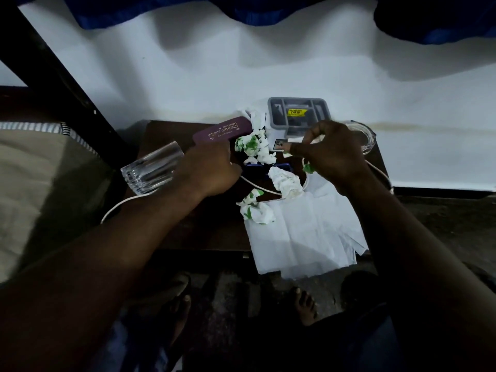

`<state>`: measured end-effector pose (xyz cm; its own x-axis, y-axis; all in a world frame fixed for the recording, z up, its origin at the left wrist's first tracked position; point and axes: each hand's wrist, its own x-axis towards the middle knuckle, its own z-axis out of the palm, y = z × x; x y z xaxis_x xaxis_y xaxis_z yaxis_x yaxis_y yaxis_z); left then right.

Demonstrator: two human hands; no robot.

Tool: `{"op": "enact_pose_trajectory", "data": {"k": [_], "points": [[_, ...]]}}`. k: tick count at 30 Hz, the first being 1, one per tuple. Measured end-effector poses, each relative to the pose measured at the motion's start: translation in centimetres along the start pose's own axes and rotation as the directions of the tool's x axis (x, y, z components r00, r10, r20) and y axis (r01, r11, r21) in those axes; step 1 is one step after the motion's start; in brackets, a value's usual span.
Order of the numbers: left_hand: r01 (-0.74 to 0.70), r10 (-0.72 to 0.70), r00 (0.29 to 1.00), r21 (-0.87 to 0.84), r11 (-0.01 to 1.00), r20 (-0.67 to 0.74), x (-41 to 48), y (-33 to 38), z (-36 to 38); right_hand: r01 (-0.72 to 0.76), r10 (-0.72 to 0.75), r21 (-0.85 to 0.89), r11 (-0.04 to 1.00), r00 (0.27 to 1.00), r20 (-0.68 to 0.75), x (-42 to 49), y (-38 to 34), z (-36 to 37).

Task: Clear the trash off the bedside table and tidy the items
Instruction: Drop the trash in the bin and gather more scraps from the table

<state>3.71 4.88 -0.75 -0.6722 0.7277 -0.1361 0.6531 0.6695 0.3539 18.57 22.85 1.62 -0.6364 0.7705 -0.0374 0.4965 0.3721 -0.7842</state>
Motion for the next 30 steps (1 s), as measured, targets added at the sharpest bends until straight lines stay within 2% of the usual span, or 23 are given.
{"op": "enact_pose_trajectory", "data": {"k": [2, 3, 4, 7, 9, 11, 13, 16, 22, 25, 30], "points": [[-0.008, 0.0, 0.999, -0.153, 0.988, -0.048, 0.2, 0.4, -1.2, 0.019, -0.02, -0.042, 0.999, 0.999, -0.038, 0.1, 0.3, 0.0], [-0.038, 0.027, 0.997, -0.17, 0.985, -0.066, 0.2, 0.6, -1.6, 0.027, -0.031, -0.059, 0.998, 0.998, -0.061, 0.3, 0.4, 0.0], [-0.077, 0.069, 0.996, -0.153, 0.985, -0.057, 0.1, 0.8, -1.8, 0.033, -0.039, -0.082, 0.996, 0.996, -0.076, 0.5, 0.5, 0.0], [-0.132, 0.139, 0.987, -0.086, 0.987, 0.082, -0.3, 1.3, -1.5, -0.008, -0.004, -0.124, 0.992, 0.996, -0.093, 0.9, 1.0, 0.1], [-0.144, 0.144, 0.982, -0.009, 0.99, 0.119, -0.5, 1.3, -0.6, -0.073, 0.068, -0.09, 0.993, 0.996, -0.06, 1.1, 1.2, 0.0], [-0.159, 0.151, 0.981, 0.06, 0.985, 0.126, -0.6, 0.9, 0.6, -0.074, 0.076, -0.099, 0.992, 0.997, 0.011, 0.9, 1.2, 0.0], [-0.133, 0.121, 0.984, 0.089, 0.987, 0.133, -0.6, 0.6, 1.7, -0.04, 0.048, -0.125, 0.991, 0.997, 0.061, 0.7, 1.1, 0.1], [-0.053, 0.045, 0.988, 0.047, 0.997, 0.15, -0.2, 0.2, 3.1, -0.046, 0.053, -0.062, 0.997, 0.991, 0.123, 0.5, 0.9, 0.4], [0.085, -0.06, 0.973, -0.105, 0.991, 0.223, 0.3, 0.5, 4.6, 0.004, 0.009, -0.103, 0.995, 0.992, 0.123, 0.2, 0.5, 0.5], [0.088, -0.06, 0.972, -0.114, 0.99, 0.226, 0.3, 1.0, 5.3, 0.01, 0.004, -0.106, 0.994, 0.991, 0.131, 0.0, 0.4, 0.5], [0.065, -0.048, 0.989, -0.116, 0.991, 0.14, 0.4, 1.7, 4.4, 0.023, -0.011, -0.112, 0.993, 0.994, 0.111, -0.2, 0.3, 0.2]]}}
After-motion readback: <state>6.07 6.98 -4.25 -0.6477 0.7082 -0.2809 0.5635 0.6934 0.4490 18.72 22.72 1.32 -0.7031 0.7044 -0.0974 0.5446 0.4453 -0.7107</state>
